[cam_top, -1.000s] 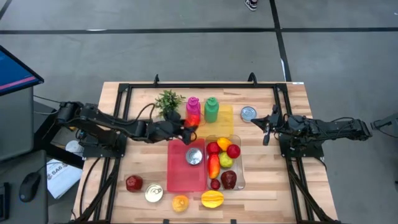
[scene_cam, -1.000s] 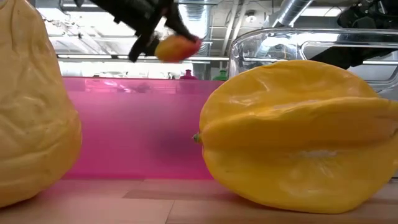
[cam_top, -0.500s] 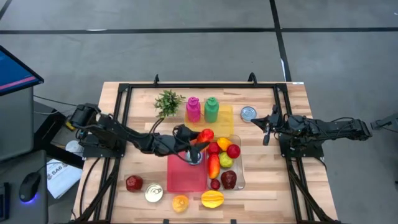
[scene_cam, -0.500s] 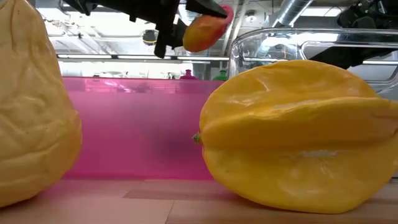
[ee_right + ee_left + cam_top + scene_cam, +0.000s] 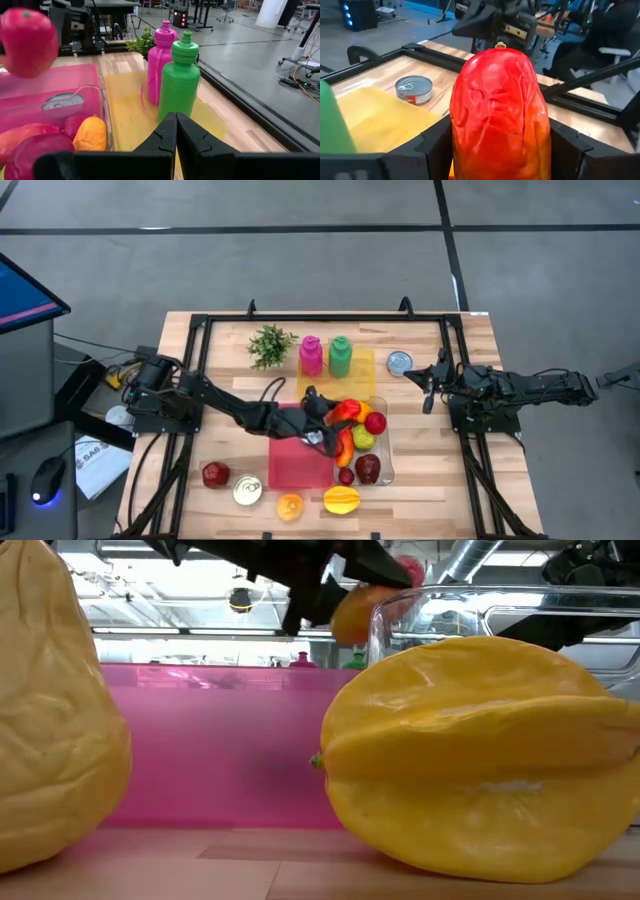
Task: Pick & Place Food Item
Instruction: Put the mango into the transparent bin
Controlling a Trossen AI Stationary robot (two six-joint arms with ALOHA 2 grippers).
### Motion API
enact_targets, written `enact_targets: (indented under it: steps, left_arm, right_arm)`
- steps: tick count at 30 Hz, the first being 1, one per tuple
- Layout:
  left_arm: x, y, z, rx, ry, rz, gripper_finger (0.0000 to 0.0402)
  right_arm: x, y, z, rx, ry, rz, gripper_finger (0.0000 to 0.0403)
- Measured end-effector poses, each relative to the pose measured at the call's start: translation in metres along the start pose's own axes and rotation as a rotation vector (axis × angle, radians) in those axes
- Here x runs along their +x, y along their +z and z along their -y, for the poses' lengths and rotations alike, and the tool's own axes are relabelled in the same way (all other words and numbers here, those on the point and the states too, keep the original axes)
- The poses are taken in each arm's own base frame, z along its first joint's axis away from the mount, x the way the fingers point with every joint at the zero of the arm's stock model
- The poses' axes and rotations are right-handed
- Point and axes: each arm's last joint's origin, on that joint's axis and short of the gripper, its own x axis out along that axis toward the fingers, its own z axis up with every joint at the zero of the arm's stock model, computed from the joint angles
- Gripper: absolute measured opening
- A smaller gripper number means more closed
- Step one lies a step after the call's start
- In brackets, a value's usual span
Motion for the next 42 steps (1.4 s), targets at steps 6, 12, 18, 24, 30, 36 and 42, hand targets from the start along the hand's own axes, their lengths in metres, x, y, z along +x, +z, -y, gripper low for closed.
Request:
enact_targets:
  steps: [6,12,18,24,30,36,42]
  left_arm:
    - [0.009,-0.005,0.005,0.032,0.013,-0.041,0.0231]
    - [0.014,-0.014,0.005,0.092,0.014,-0.049,0.0231]
    - [0.02,-0.023,0.005,0.136,0.013,-0.044,0.0236]
    - [0.023,-0.022,0.001,0.148,0.015,-0.044,0.0245]
    - [0.026,-0.02,-0.005,0.085,0.033,-0.041,0.0263]
    - [0.028,-0.019,-0.008,0.059,0.044,-0.04,0.0263]
    - [0.028,-0.019,-0.008,0.004,0.044,-0.04,0.0265]
  right_arm:
    - [0.0,0.0,0.0,0.0,0.0,-0.001,0.0002]
    - [0.0,0.0,0.0,0.0,0.0,-0.001,0.0002]
    - [0.0,0.0,0.0,0.0,0.0,-0.002,0.0002]
    - [0.0,0.0,0.0,0.0,0.0,-0.002,0.0002]
    - [0.0,0.0,0.0,0.0,0.0,-0.002,0.0002]
    - [0.0,0.0,0.0,0.0,0.0,-0.002,0.0002]
    - [0.0,0.0,0.0,0.0,0.0,-0.002,0.0002]
